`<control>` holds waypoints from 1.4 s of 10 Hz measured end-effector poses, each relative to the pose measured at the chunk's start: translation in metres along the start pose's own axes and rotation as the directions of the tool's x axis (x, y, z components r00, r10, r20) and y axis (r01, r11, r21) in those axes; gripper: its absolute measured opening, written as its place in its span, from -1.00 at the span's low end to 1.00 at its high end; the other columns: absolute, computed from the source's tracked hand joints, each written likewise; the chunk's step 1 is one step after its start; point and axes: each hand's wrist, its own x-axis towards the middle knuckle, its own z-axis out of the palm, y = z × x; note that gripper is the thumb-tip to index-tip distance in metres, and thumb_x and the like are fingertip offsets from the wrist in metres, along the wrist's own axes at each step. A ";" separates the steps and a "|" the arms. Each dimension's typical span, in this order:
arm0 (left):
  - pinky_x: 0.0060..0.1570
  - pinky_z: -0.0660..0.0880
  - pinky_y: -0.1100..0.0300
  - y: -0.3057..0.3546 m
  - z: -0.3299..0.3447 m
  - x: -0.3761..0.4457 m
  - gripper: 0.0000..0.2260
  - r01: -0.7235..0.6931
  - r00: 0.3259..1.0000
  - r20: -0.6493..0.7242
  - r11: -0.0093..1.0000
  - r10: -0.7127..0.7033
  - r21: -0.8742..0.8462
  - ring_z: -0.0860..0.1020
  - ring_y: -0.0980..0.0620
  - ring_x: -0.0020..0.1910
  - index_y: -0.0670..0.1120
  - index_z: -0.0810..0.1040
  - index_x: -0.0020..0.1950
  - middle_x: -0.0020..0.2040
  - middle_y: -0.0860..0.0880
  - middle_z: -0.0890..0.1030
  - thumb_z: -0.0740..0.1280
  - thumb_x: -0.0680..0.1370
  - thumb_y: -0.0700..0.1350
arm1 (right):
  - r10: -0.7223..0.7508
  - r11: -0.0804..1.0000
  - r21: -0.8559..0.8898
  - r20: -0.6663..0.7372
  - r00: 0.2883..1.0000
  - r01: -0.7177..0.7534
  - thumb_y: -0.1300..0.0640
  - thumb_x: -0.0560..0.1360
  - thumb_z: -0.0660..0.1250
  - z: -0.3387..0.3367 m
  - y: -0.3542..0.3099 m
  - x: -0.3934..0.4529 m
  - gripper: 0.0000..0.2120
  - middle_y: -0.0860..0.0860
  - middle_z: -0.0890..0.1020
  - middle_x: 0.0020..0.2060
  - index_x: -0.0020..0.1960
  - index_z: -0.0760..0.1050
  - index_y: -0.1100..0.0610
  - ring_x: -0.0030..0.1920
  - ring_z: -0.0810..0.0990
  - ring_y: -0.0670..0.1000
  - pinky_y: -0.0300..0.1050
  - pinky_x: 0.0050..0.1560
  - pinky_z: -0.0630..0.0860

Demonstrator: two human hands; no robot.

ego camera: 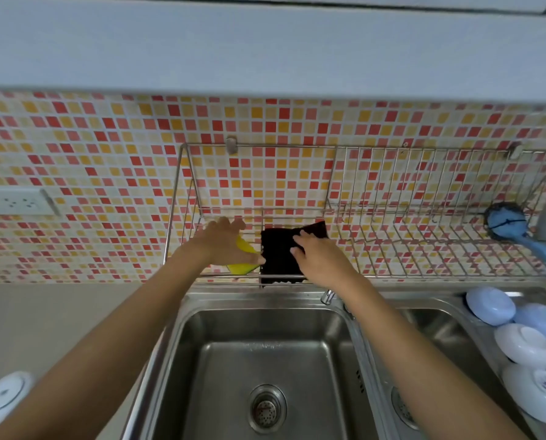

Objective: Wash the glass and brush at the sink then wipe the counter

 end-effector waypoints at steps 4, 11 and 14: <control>0.40 0.22 -0.09 -0.014 0.001 -0.003 -0.05 -0.148 0.983 -0.115 0.987 0.140 -0.059 0.10 -0.14 0.52 -0.02 0.01 0.57 0.55 -0.06 0.10 0.52 0.36 0.12 | 0.111 0.994 -0.067 0.411 0.905 -0.091 -0.15 0.65 -0.15 0.004 -0.003 0.010 -0.40 0.05 -0.24 0.54 0.55 -0.21 0.15 0.53 -0.25 0.06 0.09 0.50 -0.19; 0.47 0.10 0.00 -0.018 -0.003 -0.053 -0.17 -0.077 0.993 -0.104 0.981 0.059 -0.179 0.09 -0.11 0.55 -0.04 -0.02 0.59 0.59 -0.05 0.07 0.40 0.50 0.13 | 0.038 0.997 -0.074 -0.004 0.999 -0.038 0.02 0.67 -0.07 0.003 -0.014 -0.021 -0.57 0.15 0.38 0.39 0.41 0.29 0.24 0.42 0.29 0.15 0.11 0.45 0.17; 0.43 0.23 -0.06 0.004 -0.029 -0.128 -0.55 -0.040 0.956 -0.294 0.989 -0.004 -0.142 0.24 -0.20 0.48 -0.17 0.18 0.54 0.52 -0.18 0.24 0.00 0.69 0.02 | 0.088 0.985 -0.147 -0.055 0.995 -0.095 0.05 0.67 -0.10 -0.047 -0.063 -0.069 -0.52 0.14 0.12 0.53 0.53 0.06 0.23 0.51 0.13 0.16 0.10 0.49 0.11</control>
